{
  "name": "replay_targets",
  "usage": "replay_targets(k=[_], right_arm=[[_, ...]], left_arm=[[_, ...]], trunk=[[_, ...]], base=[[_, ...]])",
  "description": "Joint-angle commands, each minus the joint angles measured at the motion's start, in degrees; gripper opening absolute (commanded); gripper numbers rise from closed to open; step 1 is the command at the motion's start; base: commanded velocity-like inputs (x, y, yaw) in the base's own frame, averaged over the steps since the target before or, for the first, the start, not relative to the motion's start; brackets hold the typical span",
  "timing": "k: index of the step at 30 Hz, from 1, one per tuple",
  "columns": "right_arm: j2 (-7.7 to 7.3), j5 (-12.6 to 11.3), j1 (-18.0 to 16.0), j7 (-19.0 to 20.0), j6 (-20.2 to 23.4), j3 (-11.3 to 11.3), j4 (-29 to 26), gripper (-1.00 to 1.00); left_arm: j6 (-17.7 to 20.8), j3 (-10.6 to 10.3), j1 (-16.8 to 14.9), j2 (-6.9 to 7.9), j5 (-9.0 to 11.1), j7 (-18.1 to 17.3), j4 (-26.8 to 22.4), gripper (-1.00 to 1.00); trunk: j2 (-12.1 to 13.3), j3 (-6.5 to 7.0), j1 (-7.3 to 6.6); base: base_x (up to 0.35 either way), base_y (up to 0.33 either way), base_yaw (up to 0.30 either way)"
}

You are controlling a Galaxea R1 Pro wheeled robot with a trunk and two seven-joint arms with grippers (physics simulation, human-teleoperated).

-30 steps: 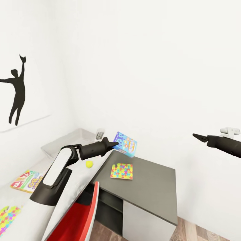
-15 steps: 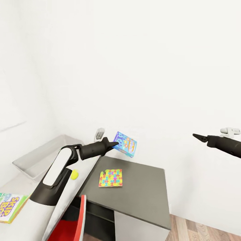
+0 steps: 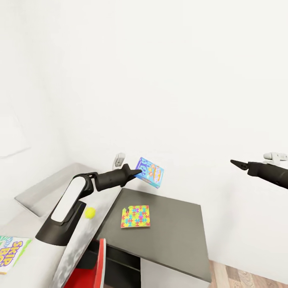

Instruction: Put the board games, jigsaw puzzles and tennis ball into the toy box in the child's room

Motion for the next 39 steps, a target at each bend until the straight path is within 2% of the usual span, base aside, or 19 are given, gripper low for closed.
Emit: replay_targets(k=[1, 11, 15, 20, 23, 24, 25, 26, 27, 29, 30, 32, 33, 36, 37, 39], right_arm=[[-0.01, 0.1, -0.1, 0.3, 0.4, -0.1, 0.0, 1.00], [0.01, 0.1, 0.0, 0.3, 0.1, -0.1, 0.0, 1.00], [0.12, 0.1, 0.1, 0.3, -5.0, 0.3, 0.0, 1.00], [0.13, 0.1, 0.1, 0.4, -6.8, 0.1, 0.0, 1.00], [0.01, 0.1, 0.1, 0.4, -6.8, -0.1, 0.0, 1.00], [0.04, 0.1, 0.1, 0.4, -6.8, 0.1, 0.0, 1.00], [0.04, 0.1, 0.1, 0.4, -6.8, 0.2, 0.0, 1.00], [0.05, 0.1, 0.1, 0.4, -6.8, 0.3, 0.0, 1.00], [0.07, 0.1, 0.2, 0.4, -6.8, 0.3, 0.0, 1.00], [0.07, 0.1, 0.2, 0.7, -6.8, 0.4, 0.0, 1.00], [0.06, 0.1, 0.2, 0.9, -6.8, 0.4, 0.0, 1.00], [0.06, 0.1, 0.2, 1.8, -6.8, 0.4, 0.0, 1.00], [0.06, 0.1, 0.2, 3.0, -6.8, 0.4, 0.0, 1.00], [0.06, 0.1, 0.2, 4.7, -6.8, 0.4, 0.0, 1.00], [0.08, 0.1, 0.2, 5.4, -6.8, 0.3, 0.0, 1.00], [0.10, 0.1, 0.2, 5.9, -6.8, 0.4, 0.0, 1.00]], left_arm=[[0.0, -0.1, -0.1, 0.04, 0.7, 0.6, 0.0, -1.00], [-0.2, -0.2, -0.1, -0.03, 0.6, 0.6, -0.1, -1.00], [-0.3, -0.2, -0.1, 0.00, 0.5, 0.6, -0.1, -1.00], [-0.2, -0.1, -0.1, 0.03, 0.7, 0.6, 0.0, -1.00], [0.3, 1.0, -0.8, 0.56, 0.8, 0.6, 0.0, -1.00], [3.3, 3.1, -3.2, 3.93, 1.4, 0.5, -0.1, -1.00], [5.9, 4.4, -4.4, 6.02, 2.3, 0.4, -0.1, -1.00], [9.7, 10.3, -6.3, 13.95, 8.5, 0.5, 2.9, -1.00], [10.5, 11.6, -7.2, 17.66, 11.7, 0.5, 6.0, -1.00], [11.0, 11.8, -8.5, 20.63, 14.0, 0.5, 8.9, -1.00], [11.0, 10.9, -10.0, 23.06, 15.6, 0.5, 11.6, -1.00], [11.0, 9.3, -11.6, 25.11, 16.6, 0.3, 14.1, -1.00], [11.0, 7.1, -13.5, 26.57, 17.4, 0.2, 16.1, -1.00], [11.0, 3.5, -16.6, 27.86, 18.0, 0.1, 19.1, -1.00], [11.0, 1.0, -18.8, 28.38, 18.2, 0.1, 21.4, -1.00], [11.0, -1.5, -20.9, 28.75, 18.3, 0.0, 23.8, -1.00]], trunk=[[-0.1, -0.14, 0.05], [-0.1, -0.14, 0.05], [-0.1, -0.14, 0.05], [-0.1, -0.14, 0.05], [-0.1, -0.14, 0.05], [-0.1, -0.14, 0.05], [-0.1, -0.14, 0.05], [-0.1, -0.14, 0.05], [-0.1, -0.14, 0.05], [-0.1, -0.14, 0.05], [-0.1, -0.14, 0.05], [-0.1, -0.14, 0.05], [-0.1, -0.14, 0.05], [-0.1, -0.14, 0.05], [-0.1, -0.14, 0.05], [-0.1, -0.14, 0.05]], base=[[0.076, 0.154, 0.082], [0.075, 0.032, 0.017], [0.118, 0.002, 0.001], [0.021, 0.000, 0.000], [0.000, 0.000, 0.000], [0.000, 0.000, 0.000], [0.000, 0.000, 0.000], [0.000, 0.000, 0.000], [0.000, 0.000, 0.000], [0.000, 0.000, 0.000], [0.000, 0.000, 0.000], [0.000, 0.000, 0.000], [0.000, 0.000, 0.000], [0.000, 0.000, 0.000], [0.000, 0.000, 0.000], [0.000, 0.000, 0.000]])
